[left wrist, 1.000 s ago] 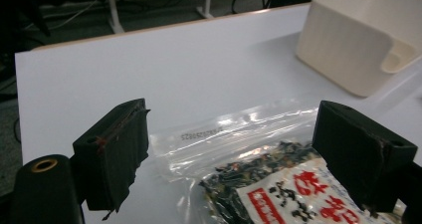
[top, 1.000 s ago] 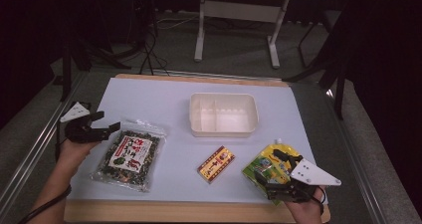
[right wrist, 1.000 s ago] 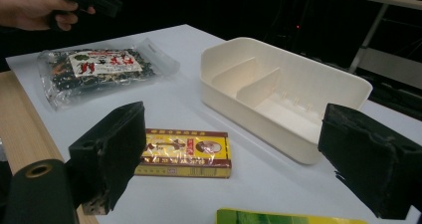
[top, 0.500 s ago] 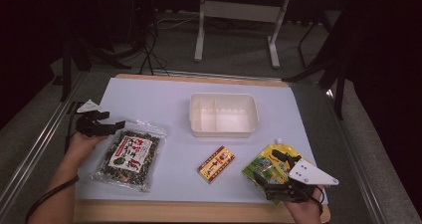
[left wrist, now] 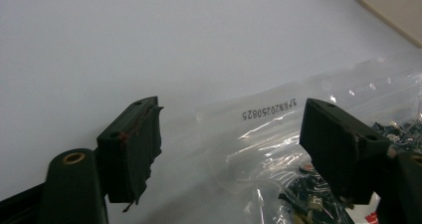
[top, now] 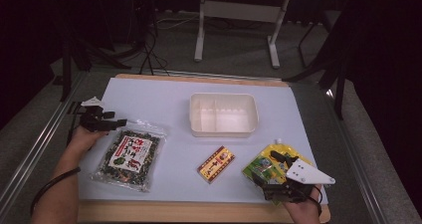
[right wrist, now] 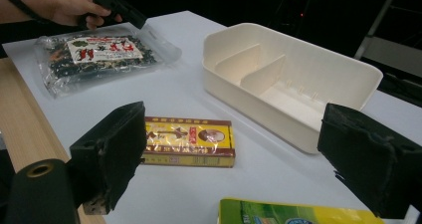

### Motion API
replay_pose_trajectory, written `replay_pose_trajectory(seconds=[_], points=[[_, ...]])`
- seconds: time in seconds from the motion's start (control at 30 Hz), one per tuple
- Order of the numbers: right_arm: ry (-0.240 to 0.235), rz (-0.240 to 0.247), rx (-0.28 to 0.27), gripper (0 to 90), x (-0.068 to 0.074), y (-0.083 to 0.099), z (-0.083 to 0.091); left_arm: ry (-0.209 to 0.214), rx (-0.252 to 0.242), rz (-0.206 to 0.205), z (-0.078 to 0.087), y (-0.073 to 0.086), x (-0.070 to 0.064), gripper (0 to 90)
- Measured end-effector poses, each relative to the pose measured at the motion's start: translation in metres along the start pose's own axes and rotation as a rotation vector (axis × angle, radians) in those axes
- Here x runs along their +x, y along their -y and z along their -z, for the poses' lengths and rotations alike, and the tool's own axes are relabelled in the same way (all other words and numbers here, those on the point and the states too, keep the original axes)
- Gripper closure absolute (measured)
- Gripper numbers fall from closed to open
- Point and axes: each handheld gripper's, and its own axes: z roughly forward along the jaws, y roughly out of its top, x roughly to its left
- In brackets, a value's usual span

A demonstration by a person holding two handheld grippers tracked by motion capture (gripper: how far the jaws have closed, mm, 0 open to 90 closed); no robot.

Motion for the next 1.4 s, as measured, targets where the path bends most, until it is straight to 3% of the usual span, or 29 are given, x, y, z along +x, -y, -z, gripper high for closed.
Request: replay_pose_trajectory(seconds=[0.33,0.47,0.6,0.7,0.83,0.97,1.0,1.13,1.27,1.4], points=[[-0.001,0.01,0.008,11.7,0.002,0.001,-0.002,0.041,0.036,0.003,-0.013,0.001,0.003,29.0],[-0.004,0.009,0.009,11.7,0.001,0.001,-0.003,0.059,0.035,0.025,-0.013,0.001,0.006,31.8],[-0.004,0.011,0.01,11.7,0.002,0.001,-0.002,0.116,0.039,0.044,-0.012,0.002,0.009,43.1],[-0.006,0.011,0.012,11.7,0.001,0.001,-0.002,0.123,0.052,0.025,-0.011,0.003,0.007,49.4],[-0.007,0.011,0.011,11.8,0.001,0.001,-0.001,0.101,0.05,0.002,-0.009,0.005,0.005,58.8],[-0.006,0.009,0.01,11.8,0.001,0.001,-0.001,0.09,0.059,-0.03,-0.008,0.005,0.001,62.1],[-0.006,0.009,0.01,11.8,0.001,0.001,-0.001,0.063,0.06,-0.053,-0.008,0.004,-0.003,62.1],[-0.004,0.012,0.008,11.8,0.001,0.0,-0.001,0.02,0.058,-0.12,-0.006,0.002,-0.011,80.4],[-0.003,0.016,0.007,11.8,0.001,0.0,-0.001,-0.02,0.069,-0.15,-0.007,0.0,-0.018,88.8],[-0.002,0.015,0.007,11.8,0.001,0.0,-0.001,-0.041,0.065,-0.164,-0.006,-0.002,-0.022,90.0]])
